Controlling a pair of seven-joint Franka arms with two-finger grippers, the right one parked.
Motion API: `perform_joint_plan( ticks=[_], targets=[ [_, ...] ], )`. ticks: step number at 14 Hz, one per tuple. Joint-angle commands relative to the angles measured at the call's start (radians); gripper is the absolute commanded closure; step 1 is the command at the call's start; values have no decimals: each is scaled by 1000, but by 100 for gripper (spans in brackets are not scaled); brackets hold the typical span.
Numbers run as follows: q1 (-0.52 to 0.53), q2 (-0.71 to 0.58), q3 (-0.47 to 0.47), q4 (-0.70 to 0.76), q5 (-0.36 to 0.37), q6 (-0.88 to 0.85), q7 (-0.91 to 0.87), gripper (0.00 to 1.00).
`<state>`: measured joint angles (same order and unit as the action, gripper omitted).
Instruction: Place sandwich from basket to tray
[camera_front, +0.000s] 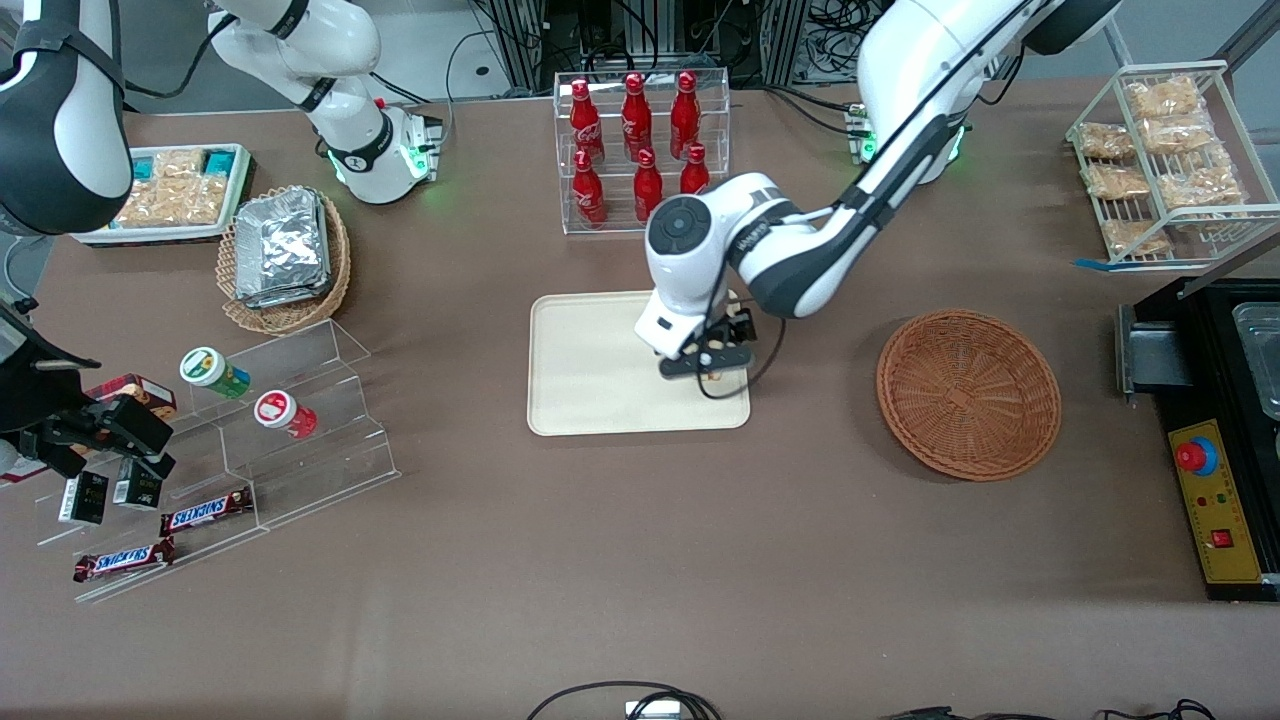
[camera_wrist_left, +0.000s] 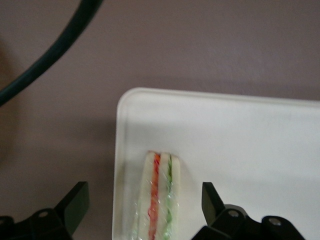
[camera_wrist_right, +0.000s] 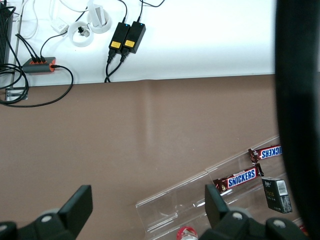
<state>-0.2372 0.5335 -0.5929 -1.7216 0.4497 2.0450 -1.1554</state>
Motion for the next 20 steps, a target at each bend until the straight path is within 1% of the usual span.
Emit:
perform_joint_plan(
  ticks=[1,3,6,10,11,12,13,15,16,17,19,20],
  targets=[
    [51,-53,-1,36,10,-72,-52,0],
    [90,-61,-1,85,18,-161,-78,0],
    [174,-84,-2,128,17,-261,-38,0],
    [291,-133,-4,129,-2,-334,150,0],
    [312,-157,-2,129,-23,-339,202,0],
    [335,-185,7,129,-61,-348,270,0],
    [345,-220,52,126,-98,-356,351,0],
    [337,-306,174,120,-222,-361,512,0],
    [337,-338,227,122,-271,-383,593,0],
    [337,-368,264,123,-295,-417,673,0],
    [337,-418,313,122,-301,-480,813,0],
    [337,-443,341,120,-328,-497,873,0]
  ],
)
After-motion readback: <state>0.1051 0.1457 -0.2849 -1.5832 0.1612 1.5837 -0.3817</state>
